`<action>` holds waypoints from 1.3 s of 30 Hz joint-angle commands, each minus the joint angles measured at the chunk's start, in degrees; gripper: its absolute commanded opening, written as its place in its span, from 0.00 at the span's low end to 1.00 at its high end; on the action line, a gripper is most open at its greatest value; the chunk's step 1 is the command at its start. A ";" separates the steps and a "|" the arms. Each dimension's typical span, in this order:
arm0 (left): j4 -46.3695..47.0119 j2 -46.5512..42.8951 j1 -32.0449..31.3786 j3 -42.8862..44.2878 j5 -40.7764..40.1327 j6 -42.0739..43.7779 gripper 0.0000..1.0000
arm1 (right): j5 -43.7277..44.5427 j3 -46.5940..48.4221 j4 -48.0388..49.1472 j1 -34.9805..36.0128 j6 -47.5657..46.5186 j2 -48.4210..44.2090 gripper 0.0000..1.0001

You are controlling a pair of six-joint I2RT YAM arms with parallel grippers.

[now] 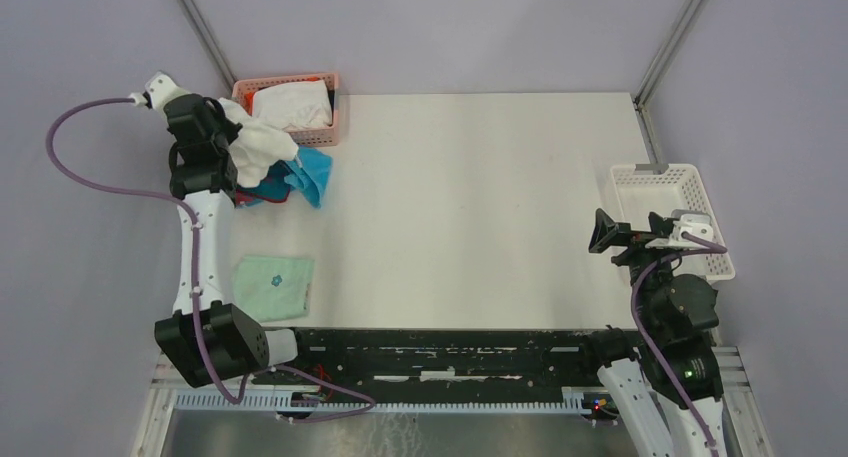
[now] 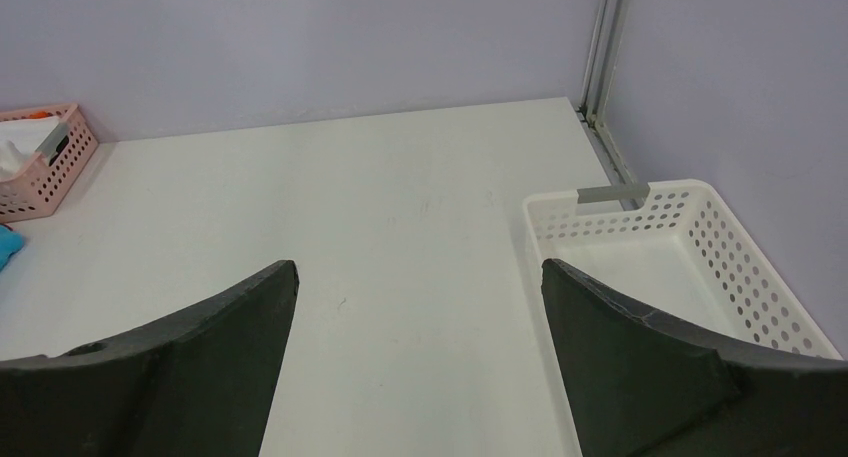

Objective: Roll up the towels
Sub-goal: Pick up the towel at the center of the board, then place the towel at the center of the board.

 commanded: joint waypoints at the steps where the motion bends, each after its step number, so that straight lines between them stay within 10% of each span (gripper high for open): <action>1: 1.00 1.05 0.13 7.98 -0.89 4.70 0.03 | 0.20 0.11 1.00 0.36 -0.58 1.18 1.00; 14: 1.44 1.81 -3.72 11.93 21.03 2.17 0.03 | -0.58 0.16 1.08 0.34 -0.50 2.06 1.00; 30: 3.28 4.93 -45.22 -0.38 25.82 8.58 0.08 | -11.25 5.89 -2.11 0.39 4.04 15.72 1.00; 39: 4.36 8.70 -50.72 -6.17 13.28 10.90 0.43 | -23.27 5.40 -2.01 0.34 4.67 26.79 1.00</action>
